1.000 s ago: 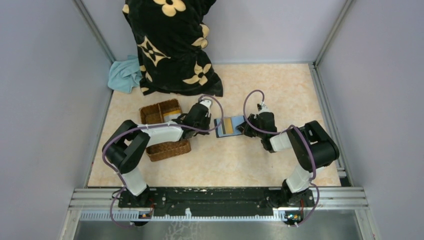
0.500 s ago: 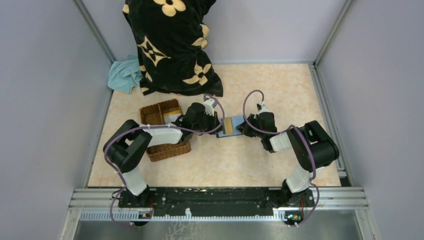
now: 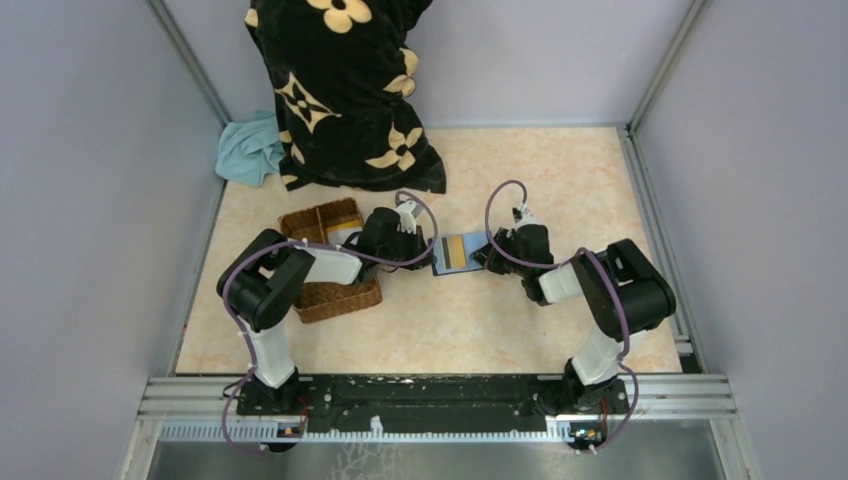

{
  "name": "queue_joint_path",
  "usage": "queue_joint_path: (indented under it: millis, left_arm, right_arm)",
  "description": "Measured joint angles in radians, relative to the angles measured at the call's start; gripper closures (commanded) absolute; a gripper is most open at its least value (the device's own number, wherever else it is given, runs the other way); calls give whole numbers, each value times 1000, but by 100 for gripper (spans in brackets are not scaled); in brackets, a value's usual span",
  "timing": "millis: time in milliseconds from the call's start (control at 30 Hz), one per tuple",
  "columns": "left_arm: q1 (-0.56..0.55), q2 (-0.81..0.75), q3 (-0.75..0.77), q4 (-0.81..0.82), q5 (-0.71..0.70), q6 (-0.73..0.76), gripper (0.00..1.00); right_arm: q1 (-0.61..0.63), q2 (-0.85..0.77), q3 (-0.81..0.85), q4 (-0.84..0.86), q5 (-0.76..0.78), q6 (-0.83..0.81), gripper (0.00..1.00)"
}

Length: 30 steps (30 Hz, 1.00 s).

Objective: Take the credit cards out of the card holder

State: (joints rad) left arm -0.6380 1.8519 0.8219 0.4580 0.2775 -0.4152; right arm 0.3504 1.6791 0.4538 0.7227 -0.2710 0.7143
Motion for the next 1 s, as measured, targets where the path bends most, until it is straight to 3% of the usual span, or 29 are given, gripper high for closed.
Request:
queue_joint_path:
  millis: [233,400,567,1000]
  left_arm:
    - [2,9,-3,23,14,-2,100]
    - [6,18,-2,41,30,-5,100]
    - [6,19,0,38,31,-11,100]
    - [11,36,18,37,55,-19,100]
  right_arm:
    - [0,8,-1,16,-19,0,100]
    - [0,11,-21,55,-46,6,81]
    - [0,26,-57,151,-88,32,74]
    - [2,90,-38,238,-143,57,75]
